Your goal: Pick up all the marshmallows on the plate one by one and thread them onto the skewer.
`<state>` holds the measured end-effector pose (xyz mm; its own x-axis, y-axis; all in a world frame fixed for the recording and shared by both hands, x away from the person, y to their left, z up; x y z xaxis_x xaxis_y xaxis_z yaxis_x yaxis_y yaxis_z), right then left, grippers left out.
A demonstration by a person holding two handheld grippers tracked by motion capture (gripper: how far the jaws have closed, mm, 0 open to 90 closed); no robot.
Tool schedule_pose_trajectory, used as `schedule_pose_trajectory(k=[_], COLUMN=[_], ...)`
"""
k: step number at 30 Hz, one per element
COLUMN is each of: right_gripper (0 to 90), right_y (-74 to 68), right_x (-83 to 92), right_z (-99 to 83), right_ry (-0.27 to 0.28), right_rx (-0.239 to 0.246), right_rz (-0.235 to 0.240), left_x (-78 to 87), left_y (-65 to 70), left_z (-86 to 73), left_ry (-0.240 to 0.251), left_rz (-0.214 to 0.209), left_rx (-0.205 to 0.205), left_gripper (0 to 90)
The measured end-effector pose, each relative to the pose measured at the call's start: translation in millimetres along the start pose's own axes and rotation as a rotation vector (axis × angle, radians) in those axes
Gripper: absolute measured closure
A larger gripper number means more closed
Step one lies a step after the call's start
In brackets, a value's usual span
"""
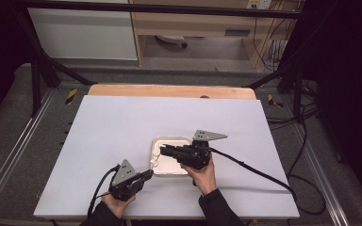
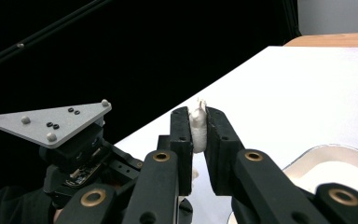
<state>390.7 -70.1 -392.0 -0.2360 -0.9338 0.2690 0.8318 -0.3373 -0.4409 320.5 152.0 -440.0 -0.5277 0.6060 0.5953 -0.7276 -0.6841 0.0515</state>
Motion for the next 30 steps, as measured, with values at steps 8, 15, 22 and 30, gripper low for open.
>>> schedule_pose_trajectory(k=[8, 15, 22, 30], right_gripper=[83.0, 83.1, 83.1, 83.1], right_y=[0.2, 0.0, 1.1, 1.3], right_x=[-0.3, -1.7, -2.0, -3.0], right_z=[-1.6, -4.2, -6.9, -9.6], right_ry=[-0.008, -0.009, -0.004, -0.011], right_rx=[0.001, -0.003, -0.003, -0.004], right_rz=[0.002, 0.008, 0.011, 0.011], left_x=[0.8, -0.3, -0.3, -1.7], left_y=[-1.1, -0.6, -1.4, -0.4], left_z=[1.0, 0.7, 0.8, 0.5], left_ry=[0.002, -0.005, -0.010, -0.019], left_rz=[-0.002, -0.008, -0.006, -0.013], left_rx=[0.009, 0.004, 0.002, -0.001], left_gripper=[89.0, 89.0, 89.0, 89.0])
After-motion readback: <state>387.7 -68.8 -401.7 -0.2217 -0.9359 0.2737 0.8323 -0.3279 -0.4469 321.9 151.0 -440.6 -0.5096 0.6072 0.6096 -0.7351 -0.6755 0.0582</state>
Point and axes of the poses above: each handheld gripper's, and its own axes: x roughly backward along the jaws, z roughly out of its top, y roughly to its right, the point moved 2 cm from there along -x, roughly forward along the jaws, and after that the axes turned 8 degrees about -y, right-handed, at the moved point
